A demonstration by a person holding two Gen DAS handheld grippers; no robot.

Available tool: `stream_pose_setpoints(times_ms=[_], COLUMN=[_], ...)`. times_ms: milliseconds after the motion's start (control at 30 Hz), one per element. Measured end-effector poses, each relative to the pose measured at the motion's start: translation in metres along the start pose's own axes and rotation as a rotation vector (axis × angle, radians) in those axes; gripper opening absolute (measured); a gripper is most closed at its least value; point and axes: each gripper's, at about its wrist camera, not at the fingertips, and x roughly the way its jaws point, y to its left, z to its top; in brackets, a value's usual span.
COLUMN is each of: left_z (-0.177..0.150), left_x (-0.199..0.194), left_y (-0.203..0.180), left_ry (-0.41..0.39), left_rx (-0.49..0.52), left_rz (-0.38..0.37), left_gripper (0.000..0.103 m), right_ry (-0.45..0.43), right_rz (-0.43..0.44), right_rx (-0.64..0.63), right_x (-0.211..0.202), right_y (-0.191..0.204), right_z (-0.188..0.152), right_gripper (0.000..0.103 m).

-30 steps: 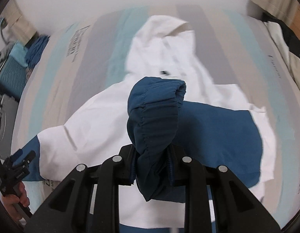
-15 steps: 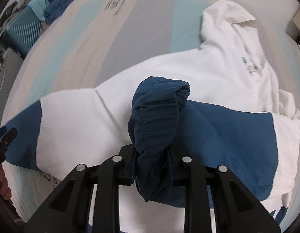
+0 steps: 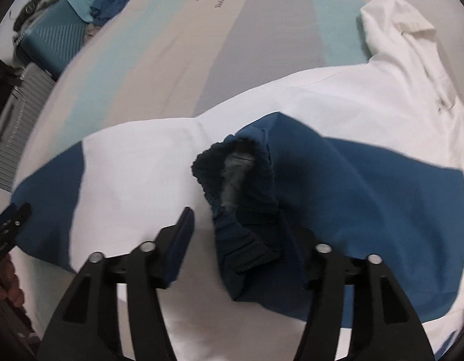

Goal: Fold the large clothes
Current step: 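Carry the held sleeve across the jacket body toward the other sleeve, then grasp the other blue sleeve cuff with the left tool while the right tool releases its sleeve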

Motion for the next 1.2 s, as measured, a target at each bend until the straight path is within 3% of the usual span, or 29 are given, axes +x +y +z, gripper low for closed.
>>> stream_pose_setpoints(times_ms=[200, 333, 567, 733, 967, 1100, 1200], left_z=[-0.006, -0.013, -0.029, -0.044, -0.039, -0.031, -0.031], left_x=[0.0, -0.001, -0.002, 0.012, 0.016, 0.012, 0.02], left_y=[0.046, 0.082, 0.143, 0.173, 0.175, 0.164, 0.153], left_ry=[0.026, 0.041, 0.067, 0.106, 0.092, 0.08, 0.107], left_rx=[-0.07, -0.113, -0.202, -0.23, -0.213, -0.186, -0.133], left_rz=[0.014, 0.049, 0.06, -0.028, -0.111, -0.205, -0.198], left_gripper=[0.097, 0.097, 0.097, 0.097, 0.096, 0.088, 0.077], right_ry=[-0.02, -0.005, -0.007, 0.006, 0.033, 0.035, 0.031], right_rz=[0.071, 0.147, 0.135, 0.102, 0.039, 0.014, 0.014], right_rx=[-0.035, -0.1, -0.193, -0.205, -0.189, -0.171, -0.129], right_x=[-0.012, -0.02, -0.03, -0.037, -0.038, -0.044, -0.051], right_y=[0.024, 0.056, 0.087, 0.076, 0.041, 0.02, 0.006], right_z=[0.001, 0.0, -0.013, -0.028, -0.031, -0.033, -0.035], right_gripper=[0.076, 0.08, 0.085, 0.085, 0.085, 0.085, 0.085])
